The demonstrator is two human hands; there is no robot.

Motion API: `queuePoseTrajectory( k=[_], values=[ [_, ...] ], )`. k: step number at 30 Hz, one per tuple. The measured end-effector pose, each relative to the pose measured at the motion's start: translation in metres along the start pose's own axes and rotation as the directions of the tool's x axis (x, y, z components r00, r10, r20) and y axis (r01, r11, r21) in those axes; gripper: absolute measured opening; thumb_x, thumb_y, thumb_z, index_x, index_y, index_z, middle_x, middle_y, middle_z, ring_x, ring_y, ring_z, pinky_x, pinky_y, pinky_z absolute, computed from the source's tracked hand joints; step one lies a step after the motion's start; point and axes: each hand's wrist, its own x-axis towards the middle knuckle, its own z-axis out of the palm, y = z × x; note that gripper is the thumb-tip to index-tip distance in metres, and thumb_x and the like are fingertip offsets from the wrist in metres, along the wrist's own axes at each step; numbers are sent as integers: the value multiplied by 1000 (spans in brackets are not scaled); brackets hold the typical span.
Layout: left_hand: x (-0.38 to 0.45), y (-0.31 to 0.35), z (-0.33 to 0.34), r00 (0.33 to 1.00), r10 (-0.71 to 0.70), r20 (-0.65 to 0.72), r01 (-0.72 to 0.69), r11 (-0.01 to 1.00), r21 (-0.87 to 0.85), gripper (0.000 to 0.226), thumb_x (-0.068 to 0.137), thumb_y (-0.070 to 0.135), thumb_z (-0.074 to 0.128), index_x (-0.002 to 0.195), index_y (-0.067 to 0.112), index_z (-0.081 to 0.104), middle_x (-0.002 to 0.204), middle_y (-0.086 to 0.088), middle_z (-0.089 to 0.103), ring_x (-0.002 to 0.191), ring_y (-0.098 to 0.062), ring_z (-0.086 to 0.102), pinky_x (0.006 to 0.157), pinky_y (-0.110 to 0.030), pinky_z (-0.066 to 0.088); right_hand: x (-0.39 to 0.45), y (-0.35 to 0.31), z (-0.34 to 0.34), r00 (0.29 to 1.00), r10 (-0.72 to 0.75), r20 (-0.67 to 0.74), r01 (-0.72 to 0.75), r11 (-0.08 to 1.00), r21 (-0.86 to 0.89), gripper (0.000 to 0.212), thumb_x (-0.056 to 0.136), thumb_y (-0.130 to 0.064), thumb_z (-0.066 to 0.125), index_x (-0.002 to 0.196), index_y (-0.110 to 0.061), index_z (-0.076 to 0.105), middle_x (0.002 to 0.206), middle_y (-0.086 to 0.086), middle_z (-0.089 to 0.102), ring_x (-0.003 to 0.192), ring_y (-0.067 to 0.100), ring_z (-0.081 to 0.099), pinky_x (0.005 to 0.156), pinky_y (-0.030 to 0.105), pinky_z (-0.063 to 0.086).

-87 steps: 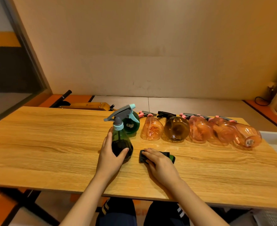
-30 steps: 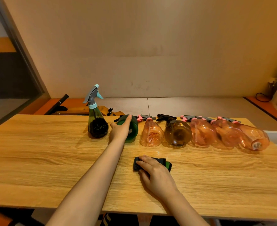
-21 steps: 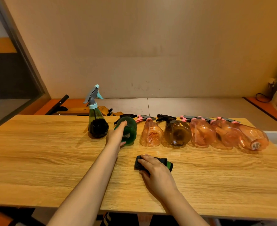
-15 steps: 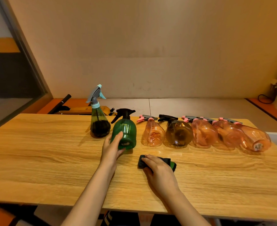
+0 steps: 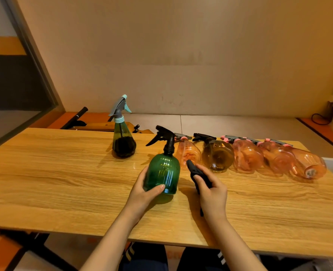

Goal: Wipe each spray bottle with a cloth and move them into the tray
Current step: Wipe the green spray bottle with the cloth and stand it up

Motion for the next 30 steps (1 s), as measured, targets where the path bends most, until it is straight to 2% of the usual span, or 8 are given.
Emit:
queuePoseTrajectory(
  k=[2, 6, 11, 14, 17, 21, 25, 30],
  values=[
    [-3, 0, 5, 999, 16, 31, -17, 998, 62, 80, 54, 31, 80, 125, 39, 44, 126, 6, 55, 107, -6, 61, 78, -24, 55, 2, -10, 4, 999, -28, 35, 26, 998, 64, 38, 81, 5, 63, 104, -26, 64, 103, -10, 66, 100, -6, 59, 87, 10, 44],
    [-6, 2, 10, 996, 52, 73, -61, 989, 137, 68, 59, 29, 77, 116, 44, 43, 121, 18, 50, 102, 7, 59, 75, -18, 52, 2, -15, 10, 978, -137, 159, 137, 990, 7, 44, 82, 5, 64, 108, -31, 61, 113, -12, 63, 111, -2, 55, 96, 14, 41],
    [3, 13, 3, 991, 29, 134, -73, 937, 342, 81, 62, 33, 73, 129, 42, 28, 122, 24, 43, 109, 2, 50, 77, -14, 50, -2, -8, 8, 968, -166, 187, 172, 985, -17, 52, 81, 1, 65, 112, -40, 55, 121, -16, 57, 119, -5, 48, 100, 12, 36],
    [10, 18, 0, 987, -12, 158, -51, 921, 386, 88, 57, 42, 77, 129, 38, 27, 123, 13, 50, 107, -2, 54, 81, -19, 51, -4, -6, 10, 967, -171, 189, 177, 984, -13, 51, 81, -2, 67, 111, -41, 54, 120, -21, 55, 118, -10, 46, 98, 9, 35],
    [17, 19, -2, 995, -32, 91, -14, 884, 467, 95, 46, 60, 76, 124, 35, 28, 123, 5, 55, 109, -13, 57, 80, -23, 50, -4, -6, 15, 947, -244, 211, 255, 966, -28, 44, 78, -8, 64, 111, -36, 57, 119, -20, 55, 117, -10, 47, 97, 9, 35],
    [13, 7, -1, 998, 39, 54, -55, 936, 348, 94, 46, 57, 76, 128, 35, 36, 126, 1, 55, 109, -12, 59, 87, -34, 55, 1, -9, 19, 938, -257, 232, 273, 961, -38, 38, 79, -11, 59, 109, -34, 59, 114, -21, 58, 112, -8, 51, 95, 12, 39],
    [6, -2, 1, 991, 119, 64, -130, 968, 215, 80, 53, 50, 75, 125, 40, 40, 123, 8, 55, 102, 6, 60, 75, -19, 53, 14, -14, 23, 935, -226, 273, 248, 967, -50, 35, 81, -13, 58, 110, -33, 60, 113, -18, 61, 111, -4, 54, 96, 20, 44],
    [10, -7, -4, 991, 110, 80, -120, 982, 142, 84, 57, 50, 75, 131, 34, 40, 128, 0, 56, 112, -10, 60, 85, -30, 55, 13, -15, 25, 881, -335, 335, 390, 914, -112, 38, 81, -6, 59, 115, -24, 60, 119, -18, 56, 117, -6, 49, 99, 17, 40]
  ],
)
